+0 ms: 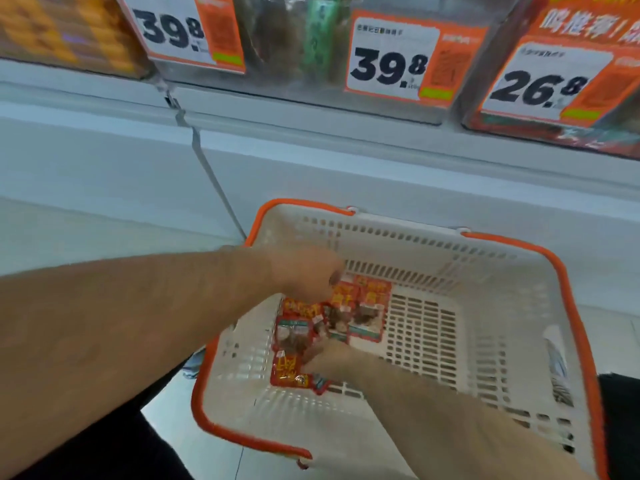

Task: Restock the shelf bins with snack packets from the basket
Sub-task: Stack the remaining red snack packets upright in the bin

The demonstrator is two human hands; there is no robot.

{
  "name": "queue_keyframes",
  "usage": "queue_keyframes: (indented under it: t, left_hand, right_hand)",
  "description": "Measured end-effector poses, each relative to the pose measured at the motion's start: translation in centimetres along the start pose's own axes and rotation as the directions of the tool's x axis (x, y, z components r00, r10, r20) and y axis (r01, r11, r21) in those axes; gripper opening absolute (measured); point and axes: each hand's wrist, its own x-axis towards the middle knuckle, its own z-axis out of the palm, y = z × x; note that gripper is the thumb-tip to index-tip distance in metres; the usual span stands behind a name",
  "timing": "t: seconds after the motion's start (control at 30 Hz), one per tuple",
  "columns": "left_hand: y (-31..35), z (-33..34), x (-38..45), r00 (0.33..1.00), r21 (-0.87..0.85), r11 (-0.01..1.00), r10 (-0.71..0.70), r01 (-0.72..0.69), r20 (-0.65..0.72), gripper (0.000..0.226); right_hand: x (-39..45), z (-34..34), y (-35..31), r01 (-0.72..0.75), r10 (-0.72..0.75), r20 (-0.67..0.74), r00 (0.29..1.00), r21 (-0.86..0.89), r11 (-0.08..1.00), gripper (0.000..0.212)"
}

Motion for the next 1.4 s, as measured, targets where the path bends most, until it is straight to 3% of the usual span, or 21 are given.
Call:
queue_keyframes:
  t: [0.1,0.17,0.23,0.33,0.4,0.47,0.6,0.7,0.73,0.8,0.9,1.03,1.1,1.2,1.27,1.33,1.4]
  left_hand:
    - [-0.3,-0.1,-0.3,1.000,-0.018,1.000,-0.011,0.012,0.011,0.029]
    - [-0.5,-0.2,-0.3,1.000,-0.037,0.999,-0.020,0.020,0.017,0.030]
    - [-0.6,-0.2,-0.3,1.000,-0.022,1.000,-0.019,0.020,0.011,0.025]
    - [-0.5,-0.2,-0.2,0.997,0.004,1.000,-0.027,0.027,-0.079,0.010]
    - [-0.2,-0.3,-0.4,0.991,0.023,0.999,-0.035,0.039,-0.132,0.024]
    - [0.3,-0.5,-0.5,0.987,0.035,0.998,-0.037,0.043,-0.156,0.028]
    - [0.9,-0.8,-0.9,0.986,0.067,0.997,-0.028,0.039,-0.166,0.023]
    - [1.3,-1.4,-0.8,0.989,0.067,0.997,-0.021,0.031,-0.146,0.016]
    - [1.6,-1.6,-0.7,0.991,0.055,0.998,-0.021,0.029,-0.129,0.016]
    - [2.3,-2.1,-0.6,0.996,0.030,0.999,-0.027,0.029,-0.087,0.040]
    - [3.6,-2.8,-0.5,0.999,0.055,0.998,0.012,-0.010,-0.035,0.042]
    - [5.6,-3.5,0.0,0.995,0.028,0.995,0.094,-0.095,0.022,0.047]
    - [6.5,-3.9,0.3,0.986,-0.002,0.987,0.159,-0.159,-0.051,0.050]
    - [7.5,-5.3,0.7,0.955,-0.093,0.971,0.198,-0.222,-0.221,0.043]
    - [8.1,-6.8,0.5,0.929,-0.194,0.947,0.187,-0.257,-0.319,0.035]
    - [8.4,-8.6,0.1,0.901,-0.300,0.902,0.178,-0.310,-0.396,0.033]
    - [8.5,-10.3,-0.3,0.876,-0.389,0.847,0.167,-0.363,-0.453,0.035]
  right_hand:
    - [0.4,1.7,0.0,-0.021,0.019,0.030,0.999,0.051,0.998,0.028]
    - [0.7,2.4,0.5,-0.038,0.038,0.003,0.999,0.232,0.972,0.031]
    - [0.7,2.7,0.9,-0.068,0.081,-0.010,0.997,0.431,0.900,0.040]
    - [0.1,2.9,0.7,-0.108,0.105,0.045,0.993,0.677,0.728,0.031]
    - [-0.5,3.1,0.0,-0.154,0.070,0.142,0.987,0.773,0.615,0.022]
    - [-0.8,3.4,-0.9,-0.204,0.055,0.214,0.975,0.772,0.602,0.015]
    - [-1.8,3.2,-2.2,-0.155,0.120,0.105,0.987,0.467,0.871,0.051]
    - [-4.2,0.3,-2.6,-0.039,0.048,-0.047,0.998,0.166,0.985,0.054]
    - [-5.3,-1.1,-2.6,-0.014,0.019,-0.101,0.995,0.054,0.998,0.048]
    - [-7.5,-4.3,-2.9,0.008,-0.047,-0.175,0.984,-0.221,0.975,0.035]
    - [-11.4,-8.3,-3.7,0.056,-0.207,-0.205,0.957,-0.569,0.820,0.034]
    - [-17.5,-12.6,-5.4,0.062,-0.381,-0.294,0.876,-0.716,0.695,0.023]
    - [-20.4,-14.6,-6.2,0.018,-0.419,-0.334,0.844,-0.764,0.645,0.014]
    - [-24.3,-17.0,-7.0,0.026,-0.453,-0.392,0.801,-0.732,0.681,0.011]
    - [-26.9,-18.1,-7.2,0.052,-0.510,-0.451,0.733,-0.711,0.702,0.012]
    - [-29.4,-18.9,-7.4,0.118,-0.605,-0.568,0.558,-0.667,0.736,0.010]
    - [-31.5,-19.7,-7.3,0.222,-0.624,-0.722,0.299,-0.583,0.782,0.010]
